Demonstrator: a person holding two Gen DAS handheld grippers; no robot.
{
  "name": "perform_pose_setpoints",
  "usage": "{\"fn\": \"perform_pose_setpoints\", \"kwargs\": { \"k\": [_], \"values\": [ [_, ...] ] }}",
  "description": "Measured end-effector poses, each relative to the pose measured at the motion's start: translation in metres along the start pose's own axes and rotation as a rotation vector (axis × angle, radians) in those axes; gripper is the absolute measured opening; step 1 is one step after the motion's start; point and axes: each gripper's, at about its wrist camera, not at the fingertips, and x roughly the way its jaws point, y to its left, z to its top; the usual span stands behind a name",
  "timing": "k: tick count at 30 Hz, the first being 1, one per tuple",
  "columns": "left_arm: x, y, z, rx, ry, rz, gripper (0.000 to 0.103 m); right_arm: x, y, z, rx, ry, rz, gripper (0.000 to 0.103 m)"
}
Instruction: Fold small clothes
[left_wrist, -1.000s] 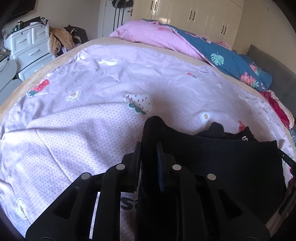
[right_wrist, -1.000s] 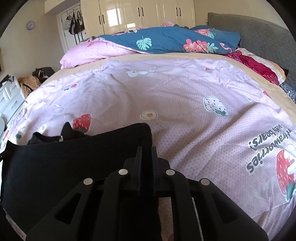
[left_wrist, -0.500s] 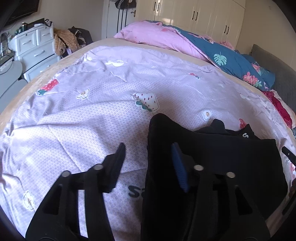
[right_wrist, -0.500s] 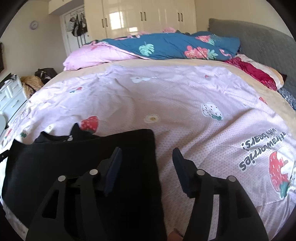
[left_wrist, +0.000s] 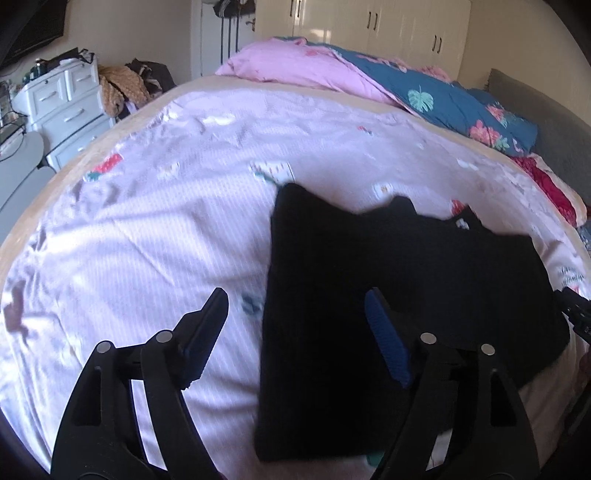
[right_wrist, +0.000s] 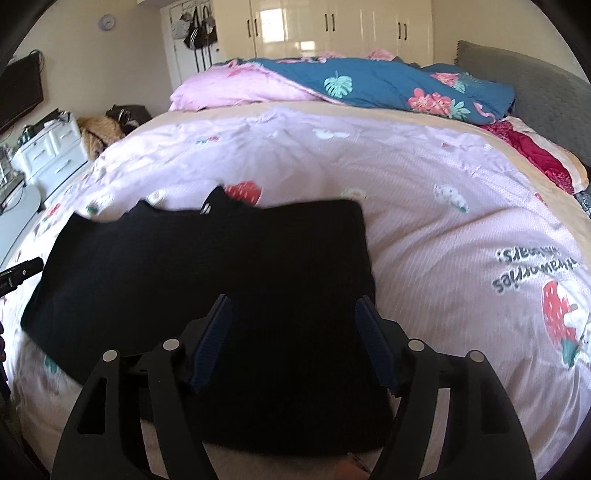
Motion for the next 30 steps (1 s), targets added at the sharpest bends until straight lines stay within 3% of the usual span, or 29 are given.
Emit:
{"fn": "perform_pose_setpoints", "kwargs": {
  "k": [8,17,20,24,30],
  "values": [
    [0.004,-0.003,-0.036,0.016,0.088,0.008,0.072,0.001,0.01,-0.029,-0.005,0.087,0.001,0.075],
    [-0.007,0.002,-0.05,0.001,0.099,0.013,0.075,-0.01,0.019,-0.047,-0.015,0.104,-0.011,0.077],
    [-0.013,0.005,-0.052,-0.001,0.094,0.016,0.075,-0.019,0.025,-0.048,-0.024,0.088,0.008,0.088],
    [-0.024,0.015,-0.053,-0.03,0.072,0.034,0.091,-0.03,0.041,-0.048,-0.064,0.069,0.031,0.089],
    [-0.036,0.032,-0.053,-0.059,0.062,0.063,0.094,-0.036,0.074,-0.049,-0.141,0.055,0.072,0.094]
  ]
}}
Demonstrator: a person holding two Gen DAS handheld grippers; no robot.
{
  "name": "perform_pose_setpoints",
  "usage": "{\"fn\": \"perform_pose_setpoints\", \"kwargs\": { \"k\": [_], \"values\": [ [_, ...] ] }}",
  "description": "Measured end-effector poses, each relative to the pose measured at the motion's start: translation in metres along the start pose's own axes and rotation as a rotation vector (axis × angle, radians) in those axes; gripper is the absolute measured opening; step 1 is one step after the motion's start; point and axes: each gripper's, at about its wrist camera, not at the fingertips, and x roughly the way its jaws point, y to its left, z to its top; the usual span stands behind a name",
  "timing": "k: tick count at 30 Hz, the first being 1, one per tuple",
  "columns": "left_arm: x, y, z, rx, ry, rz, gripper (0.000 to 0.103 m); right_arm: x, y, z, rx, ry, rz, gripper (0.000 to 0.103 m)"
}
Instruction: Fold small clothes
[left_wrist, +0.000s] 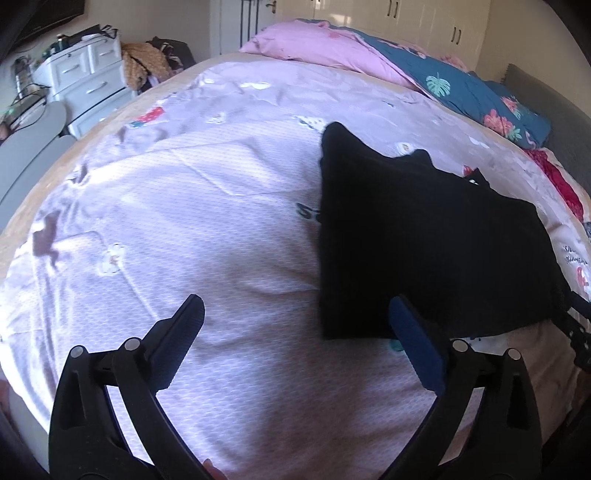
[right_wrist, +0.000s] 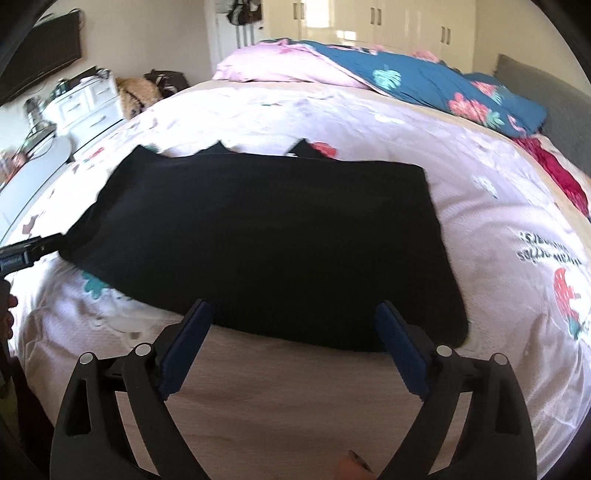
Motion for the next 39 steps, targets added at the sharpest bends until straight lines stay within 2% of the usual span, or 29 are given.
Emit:
{"fn": "perform_pose_setpoints", "kwargs": {
  "k": [12,22,33,39],
  "values": [
    [-0.005,0.026,0.001,-0.062,-0.006,0.032,0.094,0.004,0.082,0.01,-0.196,-0.027,0.069,0.095],
    [-0.002,0.046,0.005,-0.129,-0.014,0.041,0.094,0.017,0.138,0.013,-0.326,-0.041,0.089,0.096],
    [0.009,0.041,0.028,-0.117,-0.023,0.046,0.094,0.053,0.181,0.006,-0.457,-0.019,0.035,0.096],
    [0.017,0.04,0.037,-0.111,-0.024,0.05,0.094,0.07,0.189,0.017,-0.447,-0.019,0.017,0.097]
  ]
}}
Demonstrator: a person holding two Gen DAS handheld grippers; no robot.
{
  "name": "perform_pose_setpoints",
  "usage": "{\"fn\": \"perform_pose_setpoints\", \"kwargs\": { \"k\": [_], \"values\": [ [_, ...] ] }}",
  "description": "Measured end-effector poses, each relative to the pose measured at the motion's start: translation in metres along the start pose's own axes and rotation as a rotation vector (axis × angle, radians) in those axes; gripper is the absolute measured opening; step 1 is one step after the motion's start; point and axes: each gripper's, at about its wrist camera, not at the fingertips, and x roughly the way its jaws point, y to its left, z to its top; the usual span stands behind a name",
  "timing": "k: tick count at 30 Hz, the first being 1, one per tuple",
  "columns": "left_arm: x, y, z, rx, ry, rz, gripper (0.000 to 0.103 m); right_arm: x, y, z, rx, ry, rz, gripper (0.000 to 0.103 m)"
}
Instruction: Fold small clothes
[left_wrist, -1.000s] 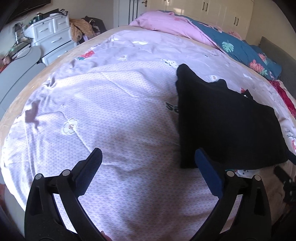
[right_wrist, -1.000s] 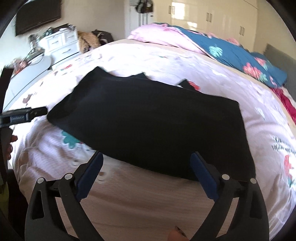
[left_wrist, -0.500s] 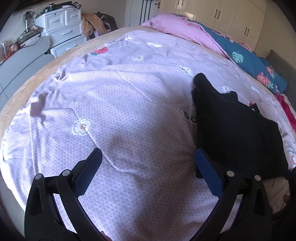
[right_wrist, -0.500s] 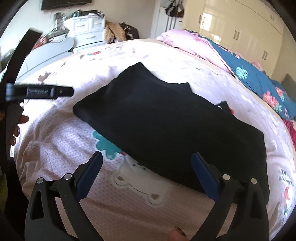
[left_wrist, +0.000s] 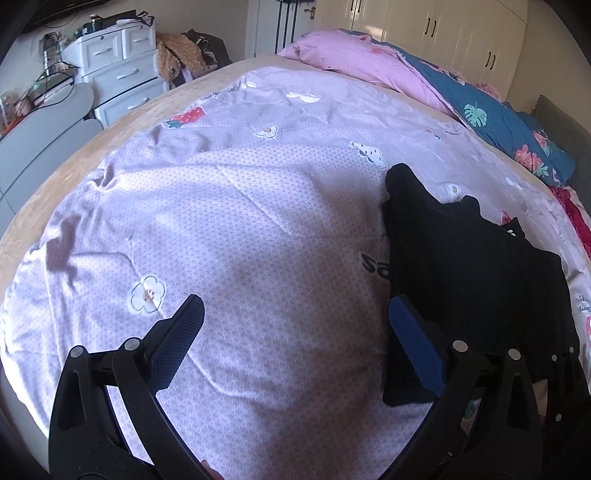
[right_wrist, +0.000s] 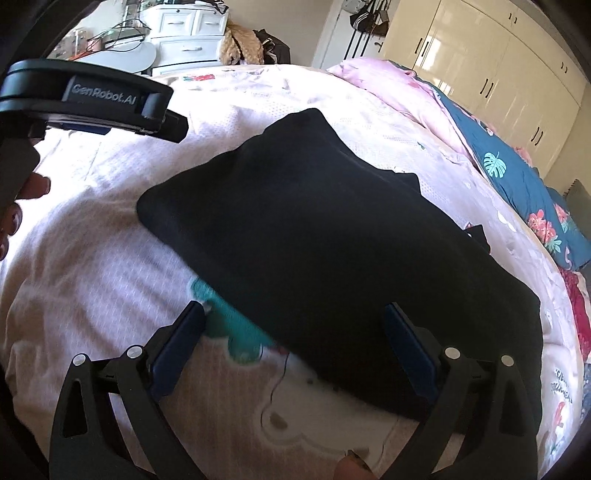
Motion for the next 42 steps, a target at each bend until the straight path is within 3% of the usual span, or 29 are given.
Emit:
{"fn": "perform_pose_setpoints", "kwargs": {
  "k": [10,14,16,19,24,30,40,41,42],
  "values": [
    [0.015,-0.001,0.011,-0.007,0.016,-0.012,0.094,0.021,0.003,0.023,-0.026,-0.002,-0.043,0.097],
    [0.023,-0.005,0.023,-0.023,0.029,-0.054,0.094,0.022,0.007,0.028,-0.069,-0.04,-0.083,0.095],
    [0.027,-0.008,0.028,-0.032,0.039,-0.081,0.094,0.017,0.007,0.028,-0.087,-0.073,-0.099,0.09],
    [0.037,-0.016,0.038,-0.041,0.076,-0.132,0.094,0.008,0.007,0.026,-0.098,-0.109,-0.081,0.072],
    [0.052,-0.029,0.048,-0.063,0.138,-0.216,0.094,-0.004,0.006,0.021,-0.112,-0.147,-0.044,0.019],
    [0.056,-0.054,0.053,0.013,0.148,-0.232,0.094,-0.017,-0.002,0.017,-0.069,-0.19,-0.035,0.011],
    [0.058,-0.077,0.058,0.019,0.161,-0.296,0.093,-0.039,-0.019,0.009,-0.005,-0.243,-0.021,0.009],
    [0.057,-0.079,0.059,0.016,0.161,-0.311,0.09,-0.041,-0.019,0.008,0.0,-0.246,-0.023,0.009],
    [0.055,-0.081,0.059,0.012,0.161,-0.325,0.08,-0.043,-0.022,0.007,0.009,-0.25,-0.023,0.008]
  ]
}}
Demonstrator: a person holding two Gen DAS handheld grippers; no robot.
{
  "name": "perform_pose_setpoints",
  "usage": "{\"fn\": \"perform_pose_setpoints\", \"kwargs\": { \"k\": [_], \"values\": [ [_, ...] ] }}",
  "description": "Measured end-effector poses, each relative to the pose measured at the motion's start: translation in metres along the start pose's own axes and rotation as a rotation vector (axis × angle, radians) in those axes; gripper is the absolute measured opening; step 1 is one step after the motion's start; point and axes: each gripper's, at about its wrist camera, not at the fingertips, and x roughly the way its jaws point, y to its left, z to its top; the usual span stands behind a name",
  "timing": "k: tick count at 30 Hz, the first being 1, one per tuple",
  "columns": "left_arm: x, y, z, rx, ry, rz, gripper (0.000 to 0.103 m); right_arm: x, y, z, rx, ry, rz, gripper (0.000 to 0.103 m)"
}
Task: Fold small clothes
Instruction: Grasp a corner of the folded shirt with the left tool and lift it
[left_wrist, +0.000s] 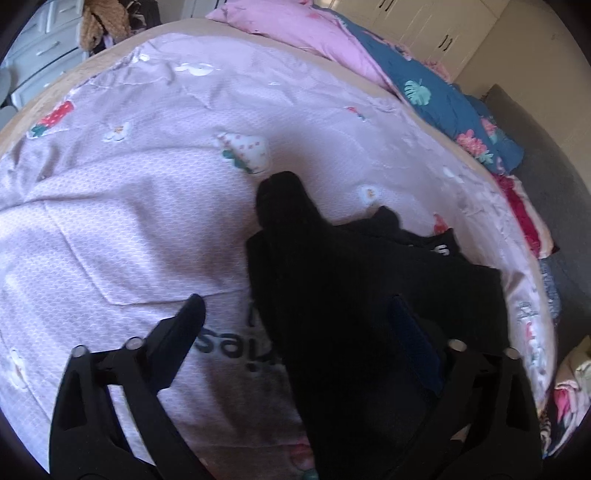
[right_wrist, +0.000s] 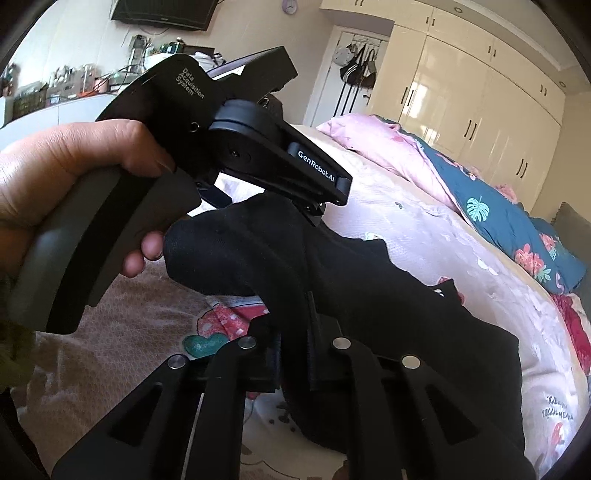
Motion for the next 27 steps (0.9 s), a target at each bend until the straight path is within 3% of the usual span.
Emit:
{"fn": "perform_pose_setpoints", "kwargs": {
  "k": [1,4,7,9,27],
  "values": [
    [-0.001,-0.003,0.0,-0.001,0.001,-0.009,0.067,-0.002,-0.001,0.0,0.008,-0.003,-0.002,0.008],
    [-0.003,-0.012,0.001,0.002,-0.002,-0.021,0.042,-0.008,-0.01,-0.002,0.038,-0.013,-0.01,0.008],
    [-0.01,-0.026,0.002,0.02,-0.02,-0.018,0.025,-0.014,-0.016,-0.003,0.058,-0.019,-0.02,0.007],
    [-0.014,-0.032,0.003,0.027,-0.032,-0.025,0.019,-0.019,-0.021,-0.005,0.074,-0.025,-0.031,0.007],
    [-0.051,-0.12,0.008,0.158,-0.096,-0.049,0.016,-0.068,-0.069,-0.023,0.24,-0.078,-0.084,0.007]
  ]
}}
